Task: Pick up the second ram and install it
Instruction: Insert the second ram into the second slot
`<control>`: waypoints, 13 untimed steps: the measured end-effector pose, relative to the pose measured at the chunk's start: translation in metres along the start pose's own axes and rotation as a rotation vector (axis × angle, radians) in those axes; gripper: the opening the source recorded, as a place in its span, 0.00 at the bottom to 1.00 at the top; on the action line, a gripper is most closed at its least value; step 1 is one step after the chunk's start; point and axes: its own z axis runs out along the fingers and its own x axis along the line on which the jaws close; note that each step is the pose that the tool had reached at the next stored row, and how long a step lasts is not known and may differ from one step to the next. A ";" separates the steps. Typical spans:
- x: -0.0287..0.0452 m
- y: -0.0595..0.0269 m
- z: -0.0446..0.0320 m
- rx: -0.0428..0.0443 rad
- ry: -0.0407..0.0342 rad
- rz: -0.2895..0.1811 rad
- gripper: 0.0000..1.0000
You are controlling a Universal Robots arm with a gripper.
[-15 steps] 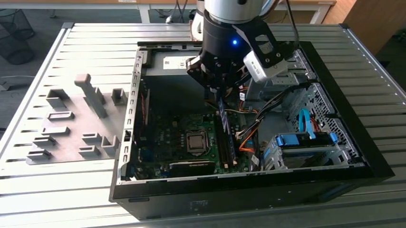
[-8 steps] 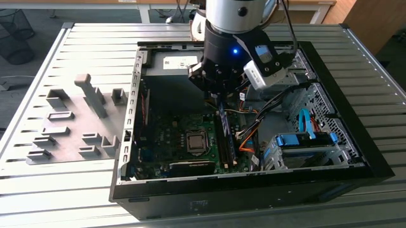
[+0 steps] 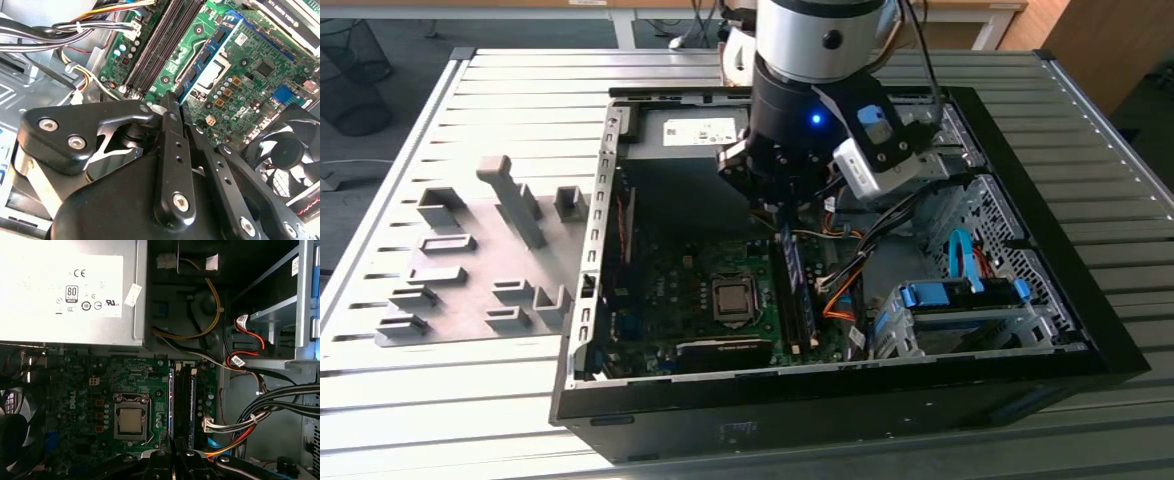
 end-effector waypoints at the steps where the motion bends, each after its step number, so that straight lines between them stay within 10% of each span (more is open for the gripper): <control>1: -0.0001 -0.0007 0.0011 0.0002 0.0018 0.001 0.14; 13: -0.0033 -0.0041 0.0122 -0.0010 0.0062 0.011 0.14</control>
